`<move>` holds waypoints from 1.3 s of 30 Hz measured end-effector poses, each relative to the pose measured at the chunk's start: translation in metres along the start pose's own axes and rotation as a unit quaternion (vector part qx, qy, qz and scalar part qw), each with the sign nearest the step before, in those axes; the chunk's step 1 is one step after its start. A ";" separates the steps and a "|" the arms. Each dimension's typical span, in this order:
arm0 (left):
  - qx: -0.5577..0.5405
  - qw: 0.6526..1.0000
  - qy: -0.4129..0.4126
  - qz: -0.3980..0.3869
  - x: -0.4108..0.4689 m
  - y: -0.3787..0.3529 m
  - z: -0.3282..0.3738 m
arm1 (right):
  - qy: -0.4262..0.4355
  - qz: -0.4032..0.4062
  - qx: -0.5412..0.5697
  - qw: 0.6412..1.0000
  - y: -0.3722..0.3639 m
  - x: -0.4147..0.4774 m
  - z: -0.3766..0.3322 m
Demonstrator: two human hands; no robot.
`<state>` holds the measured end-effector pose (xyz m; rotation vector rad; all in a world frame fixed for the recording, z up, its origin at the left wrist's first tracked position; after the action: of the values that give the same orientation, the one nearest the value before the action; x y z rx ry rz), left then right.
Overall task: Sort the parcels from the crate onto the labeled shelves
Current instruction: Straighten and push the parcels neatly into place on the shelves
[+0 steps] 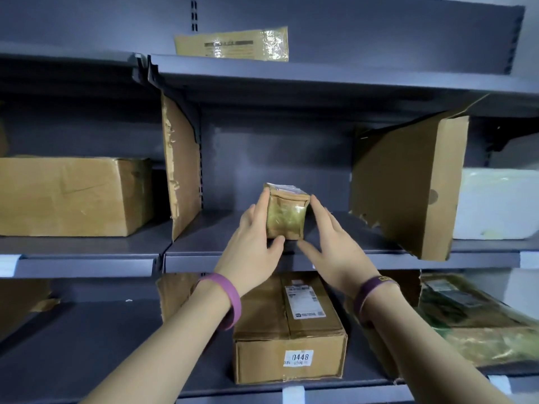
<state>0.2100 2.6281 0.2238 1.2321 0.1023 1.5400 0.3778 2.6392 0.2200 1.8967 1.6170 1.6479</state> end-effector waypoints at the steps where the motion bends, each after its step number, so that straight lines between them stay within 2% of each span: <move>1: -0.001 1.000 0.003 0.001 0.008 -0.001 -0.001 | -0.005 -0.003 0.000 1.000 0.000 0.007 0.000; 4: -0.005 1.000 0.015 -0.006 0.032 -0.008 -0.006 | -0.028 -0.022 0.003 0.999 -0.002 0.025 0.003; 16: -0.006 0.995 0.047 -0.091 0.082 -0.043 -0.016 | -0.023 -0.061 -0.005 0.998 -0.014 0.066 0.037; 25: -0.008 0.993 0.073 -0.089 0.090 -0.055 -0.017 | 0.001 -0.087 0.023 0.996 -0.016 0.074 0.048; 28: -0.019 0.995 0.065 -0.075 0.085 -0.052 -0.015 | 0.008 -0.091 0.018 0.996 -0.016 0.074 0.049; 31: -0.008 0.998 0.049 -0.024 0.074 -0.044 -0.009 | 0.015 -0.073 0.017 0.997 -0.010 0.067 0.050; 35: -0.015 0.999 0.000 0.039 0.051 -0.033 0.012 | 0.061 -0.035 0.026 0.997 0.007 0.039 0.042; 39: -0.069 0.994 -0.050 0.068 0.031 -0.036 0.043 | 0.100 0.002 -0.011 0.995 0.027 0.004 0.030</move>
<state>0.2699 2.6429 0.2403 1.2234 -0.1531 1.5714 0.4164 2.6463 0.2300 1.7732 1.6586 1.9026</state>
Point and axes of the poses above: each hand's wrist, its own x-axis towards the middle knuckle, its own y-axis out of the back of the hand, z = x × y, the point moved 1 cm from there along x, towards the middle knuckle
